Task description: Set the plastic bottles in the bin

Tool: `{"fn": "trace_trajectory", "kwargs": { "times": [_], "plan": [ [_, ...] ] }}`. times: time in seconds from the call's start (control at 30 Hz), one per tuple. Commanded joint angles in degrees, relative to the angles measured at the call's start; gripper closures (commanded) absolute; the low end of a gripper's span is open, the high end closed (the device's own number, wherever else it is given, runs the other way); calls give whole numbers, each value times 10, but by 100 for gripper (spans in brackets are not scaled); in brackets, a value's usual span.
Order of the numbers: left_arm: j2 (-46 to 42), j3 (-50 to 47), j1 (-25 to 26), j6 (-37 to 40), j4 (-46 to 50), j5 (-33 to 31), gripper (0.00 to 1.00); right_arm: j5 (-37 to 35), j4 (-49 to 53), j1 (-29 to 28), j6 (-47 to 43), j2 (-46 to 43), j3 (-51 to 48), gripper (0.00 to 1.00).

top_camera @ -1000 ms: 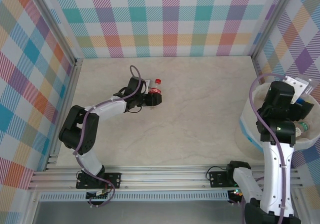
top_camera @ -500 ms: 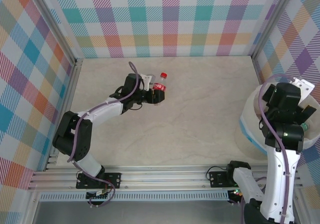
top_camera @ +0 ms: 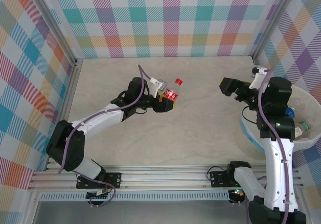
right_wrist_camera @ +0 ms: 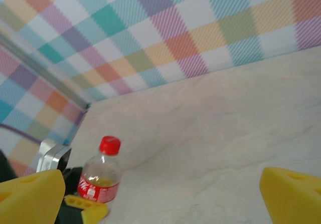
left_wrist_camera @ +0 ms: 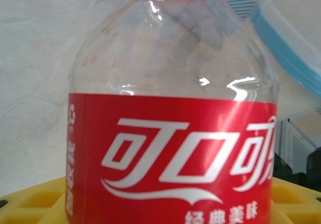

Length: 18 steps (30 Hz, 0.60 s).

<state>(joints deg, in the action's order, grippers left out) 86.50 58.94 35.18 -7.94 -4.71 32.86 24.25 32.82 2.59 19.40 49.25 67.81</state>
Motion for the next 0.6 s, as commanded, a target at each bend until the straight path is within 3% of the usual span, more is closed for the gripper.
{"fn": "trace_trajectory", "kwargs": {
  "times": [0.0, 0.17, 0.3, 0.43, 0.57],
  "plan": [
    [-25, -3, 12, 25, -22, 32, 57, 63, -48, -46, 20, 17, -9, 0],
    [-28, -1, 20, 28, -32, 44, 57, 22, -85, -150, 21, 76, -25, 0],
    [-29, 2, 23, 28, -36, 48, 57, 36, -109, -204, 17, 146, -11, 0],
    [-28, 2, 25, 27, -39, 45, 57, 22, -118, -236, 21, 211, 16, 0],
    [-27, 2, 30, 27, -45, 41, 57, 44, -158, -247, 81, 272, 26, 1]
  ]
}}
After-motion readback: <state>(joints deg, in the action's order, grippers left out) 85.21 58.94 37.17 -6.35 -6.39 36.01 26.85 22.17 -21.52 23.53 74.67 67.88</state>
